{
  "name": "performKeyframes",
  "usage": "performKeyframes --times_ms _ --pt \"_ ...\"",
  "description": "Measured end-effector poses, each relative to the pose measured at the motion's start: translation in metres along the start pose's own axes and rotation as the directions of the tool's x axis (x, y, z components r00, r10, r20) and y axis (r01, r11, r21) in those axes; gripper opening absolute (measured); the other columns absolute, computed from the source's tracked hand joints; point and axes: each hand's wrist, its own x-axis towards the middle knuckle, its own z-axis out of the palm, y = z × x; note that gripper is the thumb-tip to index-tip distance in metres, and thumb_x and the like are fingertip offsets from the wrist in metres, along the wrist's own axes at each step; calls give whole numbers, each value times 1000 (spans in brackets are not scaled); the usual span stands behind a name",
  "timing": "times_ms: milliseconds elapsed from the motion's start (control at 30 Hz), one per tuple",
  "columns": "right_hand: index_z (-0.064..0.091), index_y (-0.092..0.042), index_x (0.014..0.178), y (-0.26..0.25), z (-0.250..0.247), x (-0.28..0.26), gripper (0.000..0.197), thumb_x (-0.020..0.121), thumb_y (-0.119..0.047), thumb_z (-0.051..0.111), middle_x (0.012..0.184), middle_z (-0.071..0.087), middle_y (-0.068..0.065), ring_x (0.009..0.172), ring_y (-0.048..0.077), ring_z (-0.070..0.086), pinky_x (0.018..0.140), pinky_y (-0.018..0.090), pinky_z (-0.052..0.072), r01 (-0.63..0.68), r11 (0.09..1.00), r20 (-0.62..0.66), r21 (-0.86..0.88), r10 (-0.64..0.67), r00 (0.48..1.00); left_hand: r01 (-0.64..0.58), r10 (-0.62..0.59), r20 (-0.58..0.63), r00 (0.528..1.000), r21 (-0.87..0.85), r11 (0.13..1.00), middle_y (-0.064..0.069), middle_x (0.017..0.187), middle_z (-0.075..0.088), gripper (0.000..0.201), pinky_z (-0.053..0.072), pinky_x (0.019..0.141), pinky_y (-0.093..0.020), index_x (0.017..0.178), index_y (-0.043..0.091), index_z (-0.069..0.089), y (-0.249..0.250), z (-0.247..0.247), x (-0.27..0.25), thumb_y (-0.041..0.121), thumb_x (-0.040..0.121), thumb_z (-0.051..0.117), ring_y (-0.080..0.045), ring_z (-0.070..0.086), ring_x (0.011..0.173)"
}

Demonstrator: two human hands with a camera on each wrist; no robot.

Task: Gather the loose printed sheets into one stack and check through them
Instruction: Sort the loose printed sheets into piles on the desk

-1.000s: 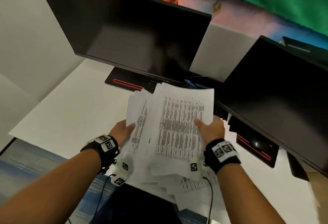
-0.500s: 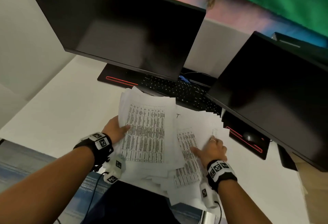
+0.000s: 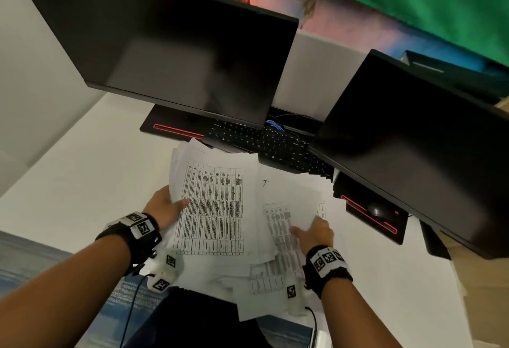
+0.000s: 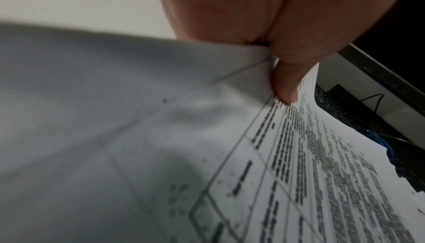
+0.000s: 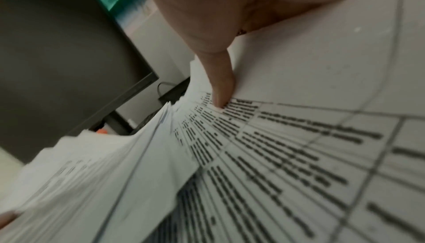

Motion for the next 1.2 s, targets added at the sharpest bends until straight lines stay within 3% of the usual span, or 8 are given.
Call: performKeyframes --times_ms 100,333,533,667,833,1000,1100,1200 --pt "63 -4 117 15 -22 5 41 90 -34 68 122 65 16 111 35 59 92 41 53 -86 994 -135 -67 76 988 -2 1 -20 1000 -18 1000 -8 122 68 39 49 92 -40 134 13 56 0 -4 2 24 97 61 -29 64 105" --pt "39 -5 145 23 -21 2 102 66 -46 89 142 48 16 131 35 48 103 47 48 -54 988 -59 -144 46 997 21 -23 -37 999 -58 998 -4 109 69 31 49 88 -40 129 17 59 4 -2 0 21 98 59 -26 64 93" --pt "39 -14 143 10 -26 -6 78 79 -9 83 122 63 17 113 39 63 93 41 53 -76 973 -100 218 100 990 27 -30 -33 999 -87 996 -4 116 71 31 52 95 -48 128 18 60 1 -5 2 22 97 60 -26 67 98" --pt "64 -6 102 -7 -44 -19 16 91 -15 69 104 71 14 99 33 69 86 37 57 103 993 -150 53 -94 984 34 -36 -31 999 -75 997 -1 117 70 33 50 96 -44 130 20 59 3 -8 3 24 97 60 -25 66 100" --pt "66 -9 99 -51 -105 -51 15 94 -23 66 86 68 6 90 28 67 83 43 58 367 919 -324 -143 -393 860 10 -10 -18 1000 -17 1000 -5 119 70 33 47 89 -36 130 16 60 6 -15 10 23 98 59 -22 62 95" --pt "71 -11 97 -96 -179 -84 9 90 -17 72 71 59 -8 68 14 60 67 18 46 594 803 -522 -53 -530 669 7 -7 -19 1000 -31 1000 -6 117 71 33 47 85 -34 129 15 60 7 -13 15 22 97 60 -22 64 94" --pt "70 -16 98 -116 -183 -85 12 87 -15 74 79 66 -13 72 -6 60 63 -2 42 630 765 -496 133 -498 711 -9 9 -14 1000 16 1000 -6 115 71 34 47 81 -33 130 16 61 9 -10 14 26 97 60 -21 64 93" --pt "72 -12 102 -127 -144 -62 15 87 -11 74 92 72 -5 77 4 68 65 7 47 572 781 -367 250 -470 802 -32 32 -36 999 -13 999 -6 111 71 38 49 82 -36 130 14 61 11 -6 13 35 98 57 -26 66 96"
